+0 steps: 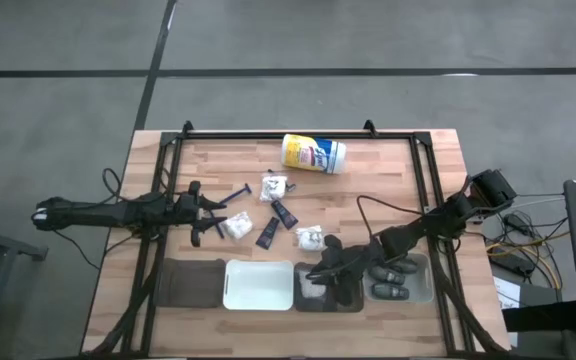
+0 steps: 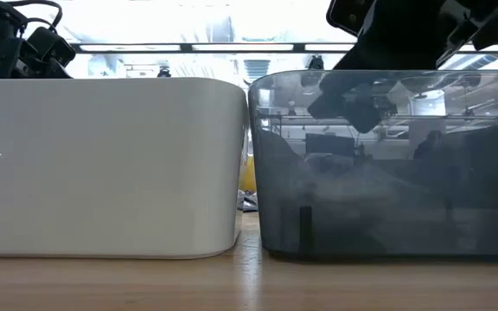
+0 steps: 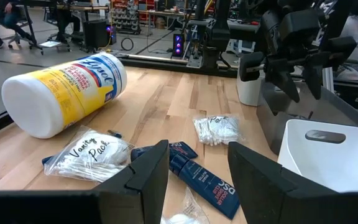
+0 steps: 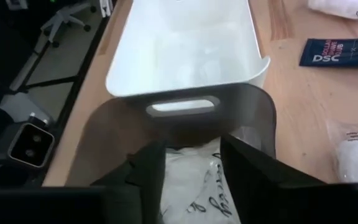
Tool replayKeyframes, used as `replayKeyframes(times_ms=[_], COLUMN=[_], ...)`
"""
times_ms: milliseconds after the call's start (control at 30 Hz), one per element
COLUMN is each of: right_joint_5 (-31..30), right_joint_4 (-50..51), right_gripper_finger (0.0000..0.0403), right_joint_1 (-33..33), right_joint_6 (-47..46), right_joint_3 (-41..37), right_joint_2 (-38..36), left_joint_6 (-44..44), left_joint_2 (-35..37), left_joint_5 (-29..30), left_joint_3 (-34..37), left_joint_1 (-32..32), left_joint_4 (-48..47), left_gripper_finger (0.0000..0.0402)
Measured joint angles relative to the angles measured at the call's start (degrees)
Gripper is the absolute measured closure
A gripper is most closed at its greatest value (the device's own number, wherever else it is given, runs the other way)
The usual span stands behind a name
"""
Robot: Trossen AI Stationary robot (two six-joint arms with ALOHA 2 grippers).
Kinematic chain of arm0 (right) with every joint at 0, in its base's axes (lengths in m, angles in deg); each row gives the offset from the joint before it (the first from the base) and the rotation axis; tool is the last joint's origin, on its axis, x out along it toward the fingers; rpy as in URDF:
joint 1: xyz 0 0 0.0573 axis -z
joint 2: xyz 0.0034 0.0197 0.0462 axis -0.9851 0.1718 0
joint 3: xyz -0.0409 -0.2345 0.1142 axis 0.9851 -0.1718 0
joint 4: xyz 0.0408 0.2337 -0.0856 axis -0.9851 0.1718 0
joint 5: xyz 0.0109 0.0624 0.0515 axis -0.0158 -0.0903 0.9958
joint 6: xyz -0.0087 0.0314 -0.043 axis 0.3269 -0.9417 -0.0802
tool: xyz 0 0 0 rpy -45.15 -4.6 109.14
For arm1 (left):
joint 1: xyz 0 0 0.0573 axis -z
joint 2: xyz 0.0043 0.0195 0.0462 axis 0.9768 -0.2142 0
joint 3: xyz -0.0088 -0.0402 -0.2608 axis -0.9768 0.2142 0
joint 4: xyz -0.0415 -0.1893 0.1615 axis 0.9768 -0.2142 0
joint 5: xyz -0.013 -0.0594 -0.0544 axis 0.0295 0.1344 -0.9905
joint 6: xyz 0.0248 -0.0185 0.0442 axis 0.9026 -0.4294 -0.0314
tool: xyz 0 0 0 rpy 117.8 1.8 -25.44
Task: Pick & Place Travel size toiletries
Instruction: Put the cotton pack into the right black bin
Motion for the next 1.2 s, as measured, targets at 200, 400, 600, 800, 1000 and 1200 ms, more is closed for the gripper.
replayKeyframes(times_ms=[200,400,600,800,1000,1200], right_joint_5=[0.1,0.1,0.1,-0.4,-0.4,-0.4], right_joint_4=[2.7,3.3,3.2,-2.4,-2.6,-2.7], right_gripper_finger=[0.0217,0.0198,0.0187,0.0179,0.0169,0.0153], right_joint_1=[0.0,-0.3,-0.3,-0.3,-0.3,-0.3], right_joint_6=[0.1,-2.7,-2.8,4.2,4.3,4.2], right_joint_3=[0.0,0.0,0.0,0.0,0.0,0.0], right_joint_2=[-2.9,-4.3,-3.9,-4.4,-4.3,-4.3], left_joint_6=[0.0,0.0,0.0,0.0,0.0,0.0], left_joint_2=[0.0,0.0,0.0,0.0,0.0,0.0], left_joint_5=[0.0,0.0,0.0,0.0,0.0,0.0], left_joint_3=[0.0,0.0,0.0,0.0,0.0,0.0], left_joint_1=[0.0,0.0,0.0,0.0,0.0,0.0], left_joint_4=[0.0,0.0,0.0,0.0,0.0,0.0], left_gripper_finger=[0.0231,0.0231,0.0231,0.0231,0.0231,0.0231])
